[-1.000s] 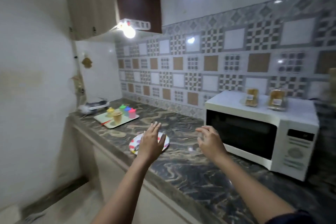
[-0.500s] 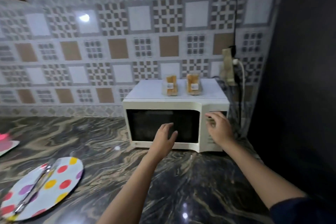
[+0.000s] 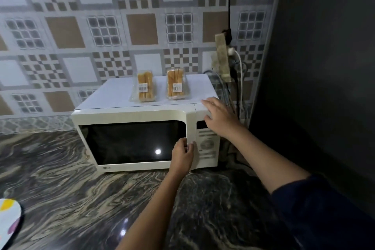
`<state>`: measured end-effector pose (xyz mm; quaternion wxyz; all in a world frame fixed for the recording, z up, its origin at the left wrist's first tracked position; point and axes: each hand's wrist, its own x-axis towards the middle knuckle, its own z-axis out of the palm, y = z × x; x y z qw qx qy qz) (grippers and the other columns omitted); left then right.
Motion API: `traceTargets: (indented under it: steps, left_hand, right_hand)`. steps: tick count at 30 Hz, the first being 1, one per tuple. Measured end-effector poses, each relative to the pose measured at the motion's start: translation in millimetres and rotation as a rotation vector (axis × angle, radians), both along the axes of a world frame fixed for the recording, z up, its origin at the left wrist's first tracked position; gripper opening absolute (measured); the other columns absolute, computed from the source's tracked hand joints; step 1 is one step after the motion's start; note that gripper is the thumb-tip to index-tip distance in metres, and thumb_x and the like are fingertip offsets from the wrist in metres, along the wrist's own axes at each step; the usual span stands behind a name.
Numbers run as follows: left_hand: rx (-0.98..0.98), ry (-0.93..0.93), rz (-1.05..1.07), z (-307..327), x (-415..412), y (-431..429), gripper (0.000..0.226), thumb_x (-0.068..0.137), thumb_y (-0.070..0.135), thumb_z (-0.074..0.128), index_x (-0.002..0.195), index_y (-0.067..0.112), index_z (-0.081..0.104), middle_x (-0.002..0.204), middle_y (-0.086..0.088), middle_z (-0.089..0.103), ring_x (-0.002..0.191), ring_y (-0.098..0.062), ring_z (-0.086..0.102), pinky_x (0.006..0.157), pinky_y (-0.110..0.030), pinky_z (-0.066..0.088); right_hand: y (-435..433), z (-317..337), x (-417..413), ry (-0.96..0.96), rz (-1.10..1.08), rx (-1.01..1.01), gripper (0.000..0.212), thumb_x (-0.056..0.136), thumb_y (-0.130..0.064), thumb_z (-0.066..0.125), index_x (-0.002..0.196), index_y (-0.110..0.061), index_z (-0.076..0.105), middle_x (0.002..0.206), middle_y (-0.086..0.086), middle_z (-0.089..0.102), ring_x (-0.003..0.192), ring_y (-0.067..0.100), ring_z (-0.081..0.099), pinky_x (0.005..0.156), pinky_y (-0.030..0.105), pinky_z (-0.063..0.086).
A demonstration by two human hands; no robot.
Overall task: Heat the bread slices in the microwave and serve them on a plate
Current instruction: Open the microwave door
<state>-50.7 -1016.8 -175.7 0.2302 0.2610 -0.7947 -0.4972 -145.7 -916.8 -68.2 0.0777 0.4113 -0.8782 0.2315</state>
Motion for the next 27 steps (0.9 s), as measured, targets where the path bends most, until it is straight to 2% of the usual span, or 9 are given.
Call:
traceTargets:
  steps: [2, 4, 7, 11, 14, 16, 19, 23, 27]
  left_hand:
    - [0.008, 0.012, -0.005, -1, -5, 0, 0.016, 0.096, 0.026, 0.048, 0.095, 0.011, 0.055, 0.085, -0.002, 0.059, 0.076, -0.014, 0.055, 0.06, -0.023, 0.04]
    - [0.002, 0.016, -0.004, -1, -9, -2, 0.023, 0.097, 0.026, 0.046, 0.078, 0.013, 0.048, 0.069, 0.002, 0.05, 0.062, -0.01, 0.046, 0.051, -0.019, 0.032]
    - [-0.017, 0.042, 0.038, -5, -15, -7, 0.037, 0.097, 0.028, 0.046, 0.063, 0.015, 0.035, 0.059, 0.003, 0.038, 0.058, -0.013, 0.036, 0.051, -0.026, 0.027]
    - [0.008, 0.069, 0.024, -10, -15, -11, 0.037, 0.096, 0.029, 0.047, 0.065, 0.012, 0.037, 0.061, -0.002, 0.04, 0.062, -0.017, 0.039, 0.056, -0.031, 0.034]
    - [0.011, 0.064, -0.002, -10, -14, -16, 0.037, 0.095, 0.031, 0.049, 0.069, 0.007, 0.042, 0.066, -0.008, 0.044, 0.064, -0.02, 0.044, 0.062, -0.043, 0.048]
    - [-0.008, 0.057, 0.01, -7, -12, -18, 0.036, 0.095, 0.031, 0.05, 0.067, 0.009, 0.043, 0.066, -0.009, 0.047, 0.064, -0.021, 0.047, 0.067, -0.049, 0.051]
    - [0.002, 0.078, 0.028, -6, -3, -17, 0.032, 0.096, 0.024, 0.049, 0.069, 0.007, 0.048, 0.064, -0.006, 0.051, 0.064, -0.02, 0.051, 0.066, -0.042, 0.05]
    - [-0.159, 0.05, -0.001, -13, 0, -2, 0.025, 0.095, 0.014, 0.049, 0.077, 0.0, 0.056, 0.07, -0.006, 0.056, 0.068, -0.018, 0.049, 0.059, -0.023, 0.028]
    - [-0.174, 0.067, 0.108, -10, -8, 6, 0.024, 0.094, 0.019, 0.053, 0.074, 0.008, 0.045, 0.069, -0.002, 0.048, 0.068, -0.017, 0.044, 0.059, -0.023, 0.023]
  right_hand:
    - [-8, -3, -3, 0.045, 0.021, 0.032, 0.051, 0.095, -0.014, 0.037, 0.146, -0.016, 0.03, 0.153, 0.004, 0.026, 0.142, 0.02, 0.02, 0.116, 0.036, 0.02]
    - [-11, -9, -6, 0.097, 0.015, 0.038, 0.048, 0.098, -0.015, 0.033, 0.146, -0.018, 0.029, 0.155, 0.003, 0.024, 0.144, 0.02, 0.018, 0.117, 0.034, 0.014]
    - [-12, -19, -10, 0.152, 0.019, 0.0, 0.048, 0.1, -0.014, 0.032, 0.147, -0.021, 0.027, 0.156, 0.001, 0.023, 0.144, 0.018, 0.016, 0.117, 0.032, 0.009]
    - [-16, -26, -17, 0.165, 0.023, -0.043, 0.048, 0.099, -0.013, 0.034, 0.146, -0.022, 0.03, 0.155, 0.001, 0.026, 0.144, 0.018, 0.019, 0.117, 0.032, 0.008]
    - [-16, -28, -18, 0.178, 0.019, -0.047, 0.048, 0.099, -0.015, 0.035, 0.145, -0.023, 0.031, 0.155, 0.001, 0.027, 0.143, 0.018, 0.021, 0.116, 0.032, 0.009]
    - [-16, -28, -18, 0.191, 0.016, -0.054, 0.047, 0.099, -0.015, 0.035, 0.145, -0.023, 0.032, 0.154, 0.001, 0.028, 0.143, 0.018, 0.022, 0.116, 0.033, 0.01]
    - [-17, -28, -16, 0.203, 0.008, -0.064, 0.046, 0.099, -0.015, 0.035, 0.144, -0.023, 0.033, 0.154, 0.002, 0.029, 0.142, 0.019, 0.023, 0.116, 0.032, 0.011]
    - [-17, -25, -10, 0.173, -0.029, -0.066, 0.047, 0.099, -0.013, 0.033, 0.145, -0.022, 0.032, 0.155, 0.001, 0.027, 0.143, 0.018, 0.02, 0.115, 0.029, 0.008]
    - [-17, -20, -10, 0.13, -0.023, -0.026, 0.048, 0.099, -0.013, 0.032, 0.146, -0.022, 0.03, 0.156, -0.001, 0.023, 0.144, 0.016, 0.018, 0.116, 0.03, 0.007]
